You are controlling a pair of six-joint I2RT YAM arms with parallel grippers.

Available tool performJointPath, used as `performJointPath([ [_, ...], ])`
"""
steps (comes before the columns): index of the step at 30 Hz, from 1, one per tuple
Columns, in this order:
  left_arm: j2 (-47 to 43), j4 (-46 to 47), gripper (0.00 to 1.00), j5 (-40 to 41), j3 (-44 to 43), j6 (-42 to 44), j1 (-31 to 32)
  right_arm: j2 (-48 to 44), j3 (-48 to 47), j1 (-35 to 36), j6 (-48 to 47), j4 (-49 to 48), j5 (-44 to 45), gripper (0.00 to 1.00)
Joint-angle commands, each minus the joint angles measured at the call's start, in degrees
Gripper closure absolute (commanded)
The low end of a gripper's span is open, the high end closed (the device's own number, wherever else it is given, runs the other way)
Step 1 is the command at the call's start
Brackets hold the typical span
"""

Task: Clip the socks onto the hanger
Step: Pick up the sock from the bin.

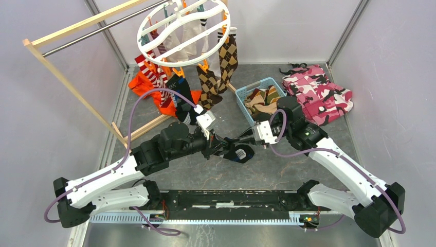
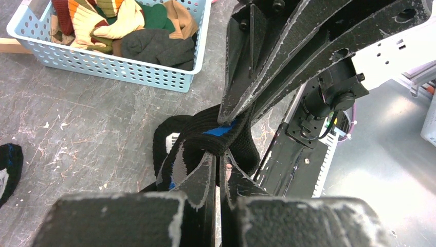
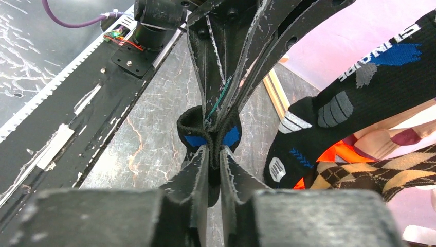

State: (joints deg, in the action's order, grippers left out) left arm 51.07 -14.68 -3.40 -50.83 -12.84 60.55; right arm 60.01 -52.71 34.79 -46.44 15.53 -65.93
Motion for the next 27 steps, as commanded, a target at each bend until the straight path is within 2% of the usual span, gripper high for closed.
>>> performJointPath([
  [1, -0.8, 2.6, 0.98, -0.3, -1.0, -2.3, 0.1, -0.6, 0.4, 0.3, 0.0, -0.1, -0.9, 0.90],
  [5, -2.5, 2.6, 0.97, 2.1, -0.5, -3.3, 0.2, -0.7, 0.7, 0.2, 1.3, 0.1, 0.3, 1.00],
  [13, -5.6, -3.4, 0.85, 5.6, -2.6, -5.7, 0.1, -1.2, 1.6, 0.3, 4.6, -0.3, 3.5, 1.00],
  [21, -7.3, -4.4, 0.64, 4.0, -3.3, -7.7, 0.1, -1.5, 3.1, 0.2, 11.8, -5.3, 3.4, 1.00],
  [27, -14.4, -0.6, 0.46, 1.9, 2.1, -1.5, 0.1, -1.6, 3.1, 0.2, 12.8, -5.3, 3.3, 1.00],
])
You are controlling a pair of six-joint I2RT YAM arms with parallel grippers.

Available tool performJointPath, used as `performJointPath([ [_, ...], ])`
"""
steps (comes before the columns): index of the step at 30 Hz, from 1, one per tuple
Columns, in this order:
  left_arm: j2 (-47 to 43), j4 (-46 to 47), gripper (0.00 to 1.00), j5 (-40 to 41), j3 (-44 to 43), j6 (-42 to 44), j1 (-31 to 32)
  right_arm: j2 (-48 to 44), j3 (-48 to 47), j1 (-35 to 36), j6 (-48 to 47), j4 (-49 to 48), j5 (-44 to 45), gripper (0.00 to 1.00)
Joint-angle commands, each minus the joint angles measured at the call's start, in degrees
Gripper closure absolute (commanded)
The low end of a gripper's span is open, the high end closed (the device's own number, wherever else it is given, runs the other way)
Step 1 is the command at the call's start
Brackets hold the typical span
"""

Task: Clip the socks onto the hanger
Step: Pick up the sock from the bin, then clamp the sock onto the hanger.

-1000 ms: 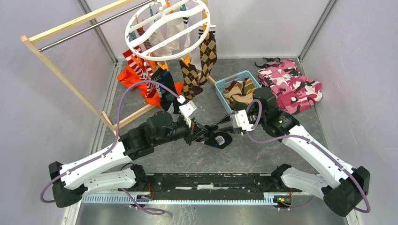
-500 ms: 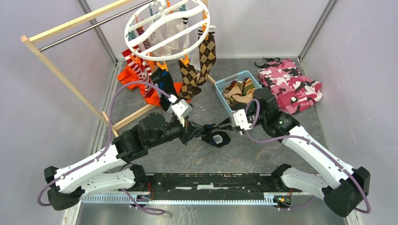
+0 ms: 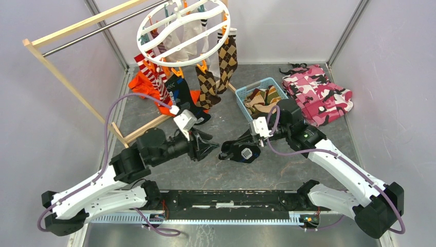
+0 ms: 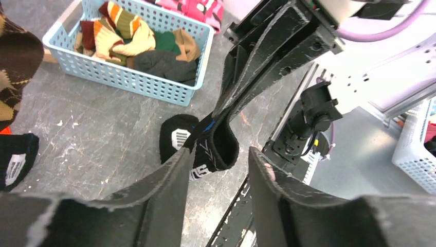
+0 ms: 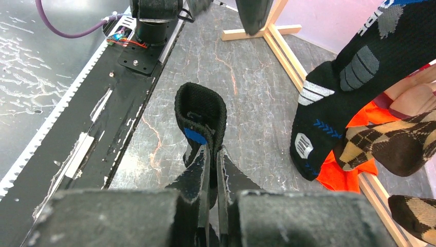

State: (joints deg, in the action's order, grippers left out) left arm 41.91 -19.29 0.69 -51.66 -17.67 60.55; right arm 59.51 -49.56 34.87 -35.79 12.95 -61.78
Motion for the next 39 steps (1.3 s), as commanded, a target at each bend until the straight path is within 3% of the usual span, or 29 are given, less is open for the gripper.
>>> performJointPath([
  [1, -7.2, 5.5, 0.43, -1.7, 4.7, 4.1, 0.1, -1.1, 0.0, 0.0, 2.2, -2.7, -1.0, 1.00],
  [7, -19.0, 13.3, 0.11, 9.7, 14.3, 7.9, 0.0, -1.0, 1.2, 0.1, 5.2, -5.9, -1.4, 1.00],
  [9, -22.2, 14.2, 0.01, 19.2, 17.6, 8.6, 0.0, -1.0, 1.9, 0.1, 7.7, -8.3, -0.1, 1.00],
  [17, -24.6, 20.2, 0.00, 36.9, 26.4, 13.2, 0.1, -0.3, 1.6, 0.1, 10.2, -10.8, 1.9, 1.00],
  [23, -17.3, 24.4, 0.00, 41.2, 27.9, 18.8, -2.6, 0.5, 0.4, 0.1, 10.6, -10.7, 1.8, 1.00],
  [26, -14.9, 27.2, 0.00, 36.0, 29.6, 17.0, -10.3, 0.7, -0.7, 0.1, 10.7, -10.2, 2.0, 1.00],
  [32, -12.0, 34.4, 0.10, 14.8, 33.7, 7.1, -32.7, 1.2, -2.9, 0.1, 10.2, -8.7, 2.2, 1.00],
  [39, -7.9, 50.5, 0.12, -4.4, 39.0, 1.1, -41.1, 2.0, -3.7, 0.1, 9.8, -8.5, 2.1, 1.00],
])
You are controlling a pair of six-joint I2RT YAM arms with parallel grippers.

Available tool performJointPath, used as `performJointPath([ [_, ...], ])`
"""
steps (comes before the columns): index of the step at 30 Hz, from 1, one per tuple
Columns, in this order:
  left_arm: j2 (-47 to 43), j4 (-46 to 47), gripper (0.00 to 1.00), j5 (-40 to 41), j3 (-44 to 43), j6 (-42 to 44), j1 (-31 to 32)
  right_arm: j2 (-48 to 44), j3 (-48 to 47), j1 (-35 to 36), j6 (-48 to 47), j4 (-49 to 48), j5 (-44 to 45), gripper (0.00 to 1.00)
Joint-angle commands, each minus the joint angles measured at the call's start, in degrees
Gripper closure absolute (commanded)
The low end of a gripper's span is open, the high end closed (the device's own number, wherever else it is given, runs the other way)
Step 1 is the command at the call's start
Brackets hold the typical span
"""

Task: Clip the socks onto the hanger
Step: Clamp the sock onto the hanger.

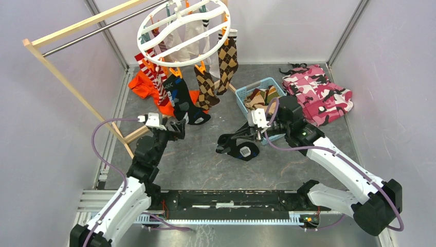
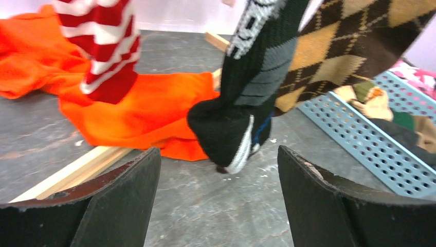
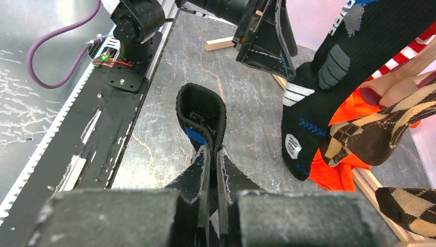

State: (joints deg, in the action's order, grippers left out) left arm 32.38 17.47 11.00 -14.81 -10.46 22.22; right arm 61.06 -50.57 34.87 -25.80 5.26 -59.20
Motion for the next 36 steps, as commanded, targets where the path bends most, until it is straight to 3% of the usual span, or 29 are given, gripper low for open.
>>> performJointPath([
  [1, 2.6, 15.3, 0.13, -16.7, 2.6, -6.6, -4.0, 0.6, -2.8, 0.1, -0.3, -0.8, -0.5, 1.00],
  [8, 11.7, 25.7, 0.24, -30.4, 2.2, -9.3, -12.2, 1.7, -3.6, 0.0, 0.0, -1.8, -1.4, 1.00],
  [9, 13.2, 26.9, 0.28, -31.7, 1.8, -9.6, -12.8, 1.8, -3.6, 0.1, 0.2, -2.2, -1.5, 1.00],
  [12, 16.9, 29.5, 0.60, -35.3, 0.6, -11.1, -13.4, 2.0, -4.0, 0.2, 0.8, -3.2, -1.6, 1.00],
  [15, 19.1, 31.3, 0.70, -39.3, -0.1, -13.4, -13.4, 2.4, -4.4, 0.2, 1.7, -3.7, -1.6, 1.00],
  [21, 20.4, 41.4, 0.72, -44.1, 3.2, -21.3, -13.3, 3.2, -5.9, 0.8, 8.6, -9.3, -0.7, 1.00],
  [27, 24.3, 45.4, 0.72, -46.1, 2.8, -24.6, -12.6, 5.7, -9.7, 3.5, 17.2, -16.1, 4.3, 1.00],
  [36, 37.0, 52.0, 0.71, -47.0, -2.5, -26.5, -8.2, 12.2, -19.0, 10.1, 17.9, -14.9, 15.9, 1.00],
])
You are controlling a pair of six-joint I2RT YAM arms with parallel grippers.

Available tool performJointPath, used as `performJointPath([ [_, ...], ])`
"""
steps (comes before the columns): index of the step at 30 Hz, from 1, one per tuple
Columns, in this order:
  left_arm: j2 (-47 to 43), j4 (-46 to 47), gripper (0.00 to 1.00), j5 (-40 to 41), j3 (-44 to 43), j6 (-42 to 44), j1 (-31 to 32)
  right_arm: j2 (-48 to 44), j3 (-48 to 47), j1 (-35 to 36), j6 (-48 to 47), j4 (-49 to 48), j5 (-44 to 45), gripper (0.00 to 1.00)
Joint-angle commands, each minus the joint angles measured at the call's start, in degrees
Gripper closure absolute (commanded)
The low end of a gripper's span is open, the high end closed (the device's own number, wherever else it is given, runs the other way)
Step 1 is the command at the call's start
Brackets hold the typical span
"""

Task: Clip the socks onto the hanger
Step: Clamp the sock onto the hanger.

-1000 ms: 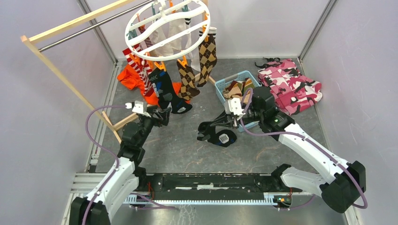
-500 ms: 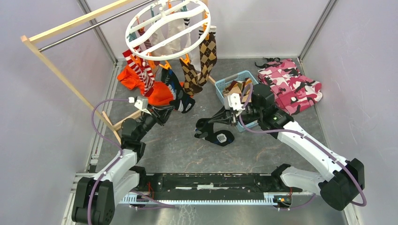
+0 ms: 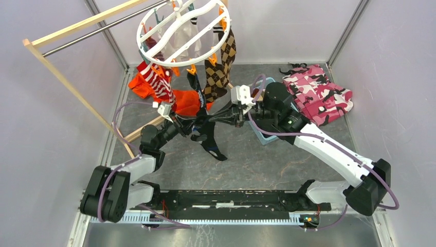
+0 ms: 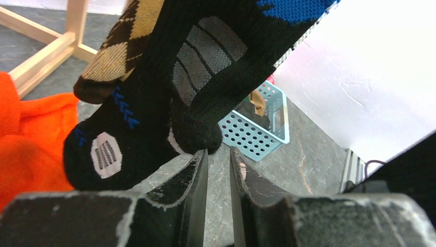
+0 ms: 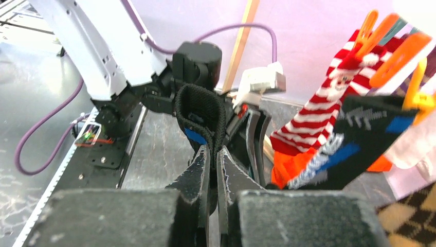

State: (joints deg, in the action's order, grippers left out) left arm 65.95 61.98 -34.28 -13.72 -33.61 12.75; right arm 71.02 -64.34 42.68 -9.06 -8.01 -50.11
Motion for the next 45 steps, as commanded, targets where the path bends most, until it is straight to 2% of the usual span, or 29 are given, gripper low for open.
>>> performJointPath([
  [1, 4.7, 8.3, 0.71, -1.8, -4.0, -3.8, 1.6, 3.1, -6.3, 2.8, 1.1, -1.5, 8.3, 1.00],
  [6, 9.1, 12.6, 0.69, -2.1, -4.8, -6.0, 2.3, 7.1, -9.6, 5.2, 0.0, -1.4, 14.0, 1.00],
  [10, 10.9, 14.5, 0.68, -2.0, -4.7, -7.5, 2.3, 9.7, -10.5, 5.6, -0.4, -1.5, 25.3, 1.00],
  [16, 9.3, 13.3, 0.63, 0.5, -3.2, -7.6, 2.3, 11.4, -10.6, 5.5, -0.5, -3.0, 43.0, 1.00],
  [20, 6.5, 10.5, 0.59, 2.5, -2.4, -7.2, 2.3, 14.0, -12.1, 5.4, -0.3, -1.3, 48.9, 1.00],
  [25, -1.9, -0.3, 0.47, 7.1, -1.1, -4.3, 2.3, 14.5, -12.6, 5.4, -0.4, -0.5, 52.0, 1.00],
  [32, -24.2, -23.4, 0.17, 15.9, -1.0, 2.0, 2.2, 14.9, -12.5, 4.5, -0.6, -0.5, 53.2, 1.00],
  [35, -30.7, -30.8, 0.06, 17.6, -3.1, 2.7, 2.3, 15.4, -12.7, 4.4, -0.2, -0.7, 52.6, 1.00],
  [37, -33.0, -34.4, 0.01, 18.2, -5.0, 2.5, 2.2, 15.9, -13.2, 4.4, 0.0, -0.8, 52.4, 1.00],
  [39, -33.7, -35.8, 0.00, 18.8, -7.2, 1.5, 2.2, 16.3, -13.6, 4.4, 0.1, -0.7, 52.3, 1.00],
  [45, -28.0, -38.5, 0.00, 18.6, -16.2, -5.4, 2.2, 16.6, -14.2, 4.5, 0.4, -0.5, 51.7, 1.00],
])
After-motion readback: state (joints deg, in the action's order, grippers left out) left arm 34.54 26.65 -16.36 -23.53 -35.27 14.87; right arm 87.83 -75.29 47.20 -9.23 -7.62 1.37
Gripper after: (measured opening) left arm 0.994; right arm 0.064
